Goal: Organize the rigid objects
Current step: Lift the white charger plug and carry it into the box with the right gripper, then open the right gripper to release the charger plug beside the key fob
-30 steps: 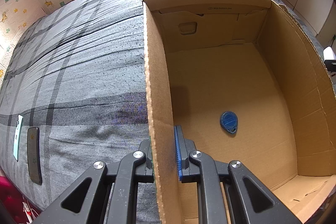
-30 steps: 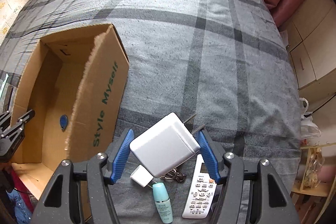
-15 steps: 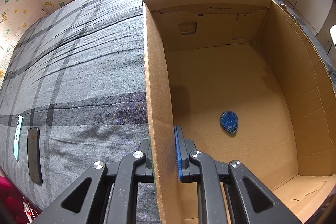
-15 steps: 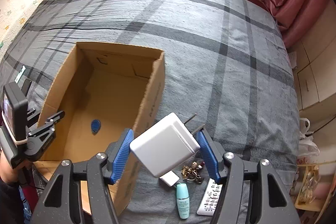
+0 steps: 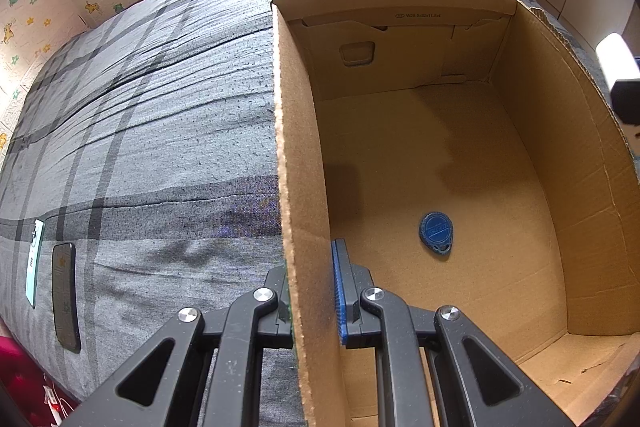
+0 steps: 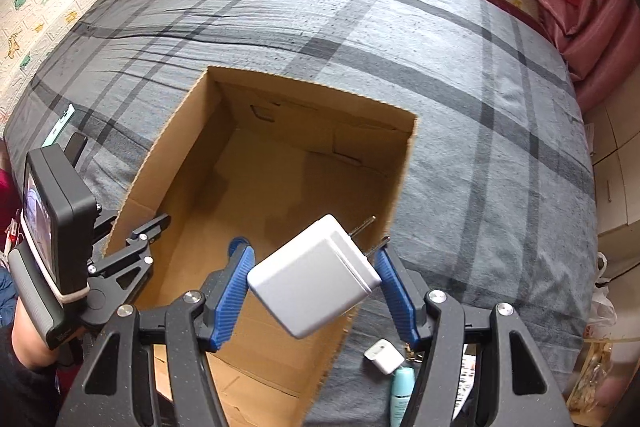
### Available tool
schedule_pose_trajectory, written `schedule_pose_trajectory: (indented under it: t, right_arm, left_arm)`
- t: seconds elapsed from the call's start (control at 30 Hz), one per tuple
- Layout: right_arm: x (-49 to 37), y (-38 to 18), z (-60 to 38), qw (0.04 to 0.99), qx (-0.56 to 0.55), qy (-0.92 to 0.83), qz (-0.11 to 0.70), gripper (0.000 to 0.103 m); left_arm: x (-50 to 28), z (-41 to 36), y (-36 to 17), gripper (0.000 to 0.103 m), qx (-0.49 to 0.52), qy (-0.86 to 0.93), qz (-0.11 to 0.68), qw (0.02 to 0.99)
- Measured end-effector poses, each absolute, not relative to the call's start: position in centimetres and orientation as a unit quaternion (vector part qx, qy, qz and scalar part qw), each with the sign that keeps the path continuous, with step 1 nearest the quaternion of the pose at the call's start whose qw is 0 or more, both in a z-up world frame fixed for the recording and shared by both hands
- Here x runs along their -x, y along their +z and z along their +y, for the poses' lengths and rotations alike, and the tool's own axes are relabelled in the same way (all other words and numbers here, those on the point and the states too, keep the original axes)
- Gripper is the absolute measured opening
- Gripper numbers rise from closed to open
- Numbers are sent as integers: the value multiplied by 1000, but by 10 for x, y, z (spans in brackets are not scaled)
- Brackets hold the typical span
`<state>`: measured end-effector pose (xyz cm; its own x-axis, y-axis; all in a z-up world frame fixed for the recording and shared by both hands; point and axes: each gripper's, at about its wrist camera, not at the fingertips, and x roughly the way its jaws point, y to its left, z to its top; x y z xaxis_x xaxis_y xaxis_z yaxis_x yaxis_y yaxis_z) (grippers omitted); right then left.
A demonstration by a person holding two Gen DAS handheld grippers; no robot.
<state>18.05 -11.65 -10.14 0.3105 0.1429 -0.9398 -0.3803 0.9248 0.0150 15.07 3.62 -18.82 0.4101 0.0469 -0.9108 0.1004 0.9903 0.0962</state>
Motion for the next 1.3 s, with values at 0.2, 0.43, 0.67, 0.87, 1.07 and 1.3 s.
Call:
schedule_pose_trajectory:
  t: [0.2, 0.43, 0.67, 0.87, 1.07, 1.3]
  right_arm:
    - [-185, -116, -98, 797, 106, 167, 571, 67]
    - [-189, -140, -79, 785, 108, 172, 586, 67]
    - [-187, -175, -64, 770, 128, 173, 600, 67]
    - [-184, -195, -56, 763, 138, 175, 607, 67]
    - [-183, -207, -50, 758, 141, 181, 610, 67]
    - [-186, -209, -50, 758, 138, 184, 610, 67]
  left_arm:
    - [-151, 37, -188, 14, -66, -17, 543, 837]
    - [-150, 37, -188, 14, -67, -17, 543, 837]
    - [-149, 37, -189, 14, -66, -17, 542, 838]
    - [-149, 38, -189, 14, -63, -16, 541, 839]
    - [-148, 37, -190, 14, -66, -15, 539, 839]
    - [-148, 38, -190, 14, -64, -16, 539, 840]
